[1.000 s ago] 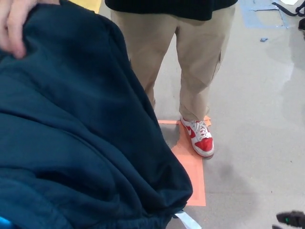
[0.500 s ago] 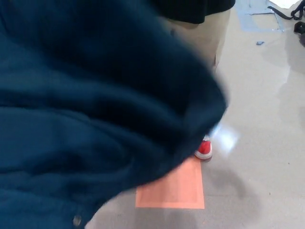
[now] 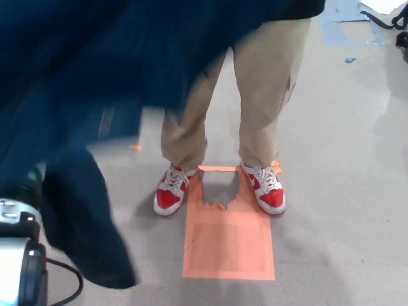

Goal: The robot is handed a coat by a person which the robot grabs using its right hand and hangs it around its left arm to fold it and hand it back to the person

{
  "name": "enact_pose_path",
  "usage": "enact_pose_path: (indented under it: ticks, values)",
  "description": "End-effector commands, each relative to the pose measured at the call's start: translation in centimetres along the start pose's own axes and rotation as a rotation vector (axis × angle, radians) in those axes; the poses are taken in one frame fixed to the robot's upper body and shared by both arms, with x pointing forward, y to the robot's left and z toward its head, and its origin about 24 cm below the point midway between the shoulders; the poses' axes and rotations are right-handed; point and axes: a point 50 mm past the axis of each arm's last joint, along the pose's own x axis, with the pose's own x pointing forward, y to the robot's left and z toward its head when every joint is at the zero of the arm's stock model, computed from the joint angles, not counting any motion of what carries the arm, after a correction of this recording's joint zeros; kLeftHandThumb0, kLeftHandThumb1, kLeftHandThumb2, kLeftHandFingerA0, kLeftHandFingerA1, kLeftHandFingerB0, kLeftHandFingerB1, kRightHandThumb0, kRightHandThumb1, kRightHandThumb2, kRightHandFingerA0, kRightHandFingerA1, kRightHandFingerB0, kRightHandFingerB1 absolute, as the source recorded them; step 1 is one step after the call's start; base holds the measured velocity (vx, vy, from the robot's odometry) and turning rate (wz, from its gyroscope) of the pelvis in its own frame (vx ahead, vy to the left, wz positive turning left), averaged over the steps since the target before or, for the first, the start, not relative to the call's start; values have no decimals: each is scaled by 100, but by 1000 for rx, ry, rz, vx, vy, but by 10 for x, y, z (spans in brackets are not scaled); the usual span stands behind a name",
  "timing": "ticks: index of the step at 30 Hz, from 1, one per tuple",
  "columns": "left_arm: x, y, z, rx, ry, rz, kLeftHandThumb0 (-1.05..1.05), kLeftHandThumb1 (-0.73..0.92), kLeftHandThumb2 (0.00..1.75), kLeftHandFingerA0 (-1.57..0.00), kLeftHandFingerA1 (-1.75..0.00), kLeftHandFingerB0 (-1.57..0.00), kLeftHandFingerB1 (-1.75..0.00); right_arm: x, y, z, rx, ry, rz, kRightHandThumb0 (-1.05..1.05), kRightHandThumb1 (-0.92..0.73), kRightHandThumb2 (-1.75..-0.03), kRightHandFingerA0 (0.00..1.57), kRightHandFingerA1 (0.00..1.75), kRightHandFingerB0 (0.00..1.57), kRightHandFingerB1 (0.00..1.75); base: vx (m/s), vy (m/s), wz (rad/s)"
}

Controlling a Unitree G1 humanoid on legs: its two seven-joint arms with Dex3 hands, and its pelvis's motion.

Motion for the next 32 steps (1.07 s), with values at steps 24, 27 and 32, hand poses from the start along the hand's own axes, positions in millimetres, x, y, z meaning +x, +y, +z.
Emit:
enact_pose_path:
  ticks: [24, 27, 32]
  values:
    - [-84, -6, -106, -113, 160, 55, -83, 69, 101, -7, -31, -7, -22, -1, -5, -2, 13, -16, -44, -67, -66, -97, 3, 32, 3, 29, 0, 0, 0]
    - [-107, -9, -133, -151, 222, 103, -80, 69, 100, -6, -31, -6, -22, -1, -6, -1, 33, -34, -89, -69, -63, -95, 4, 39, 4, 34, 0, 0, 0]
    - [-149, -17, -176, -244, 335, 198, -75, 67, 99, -4, -33, -4, -25, -1, -6, -3, 40, -36, -128, -33, -55, -107, 0, 47, 0, 46, 0, 0, 0]
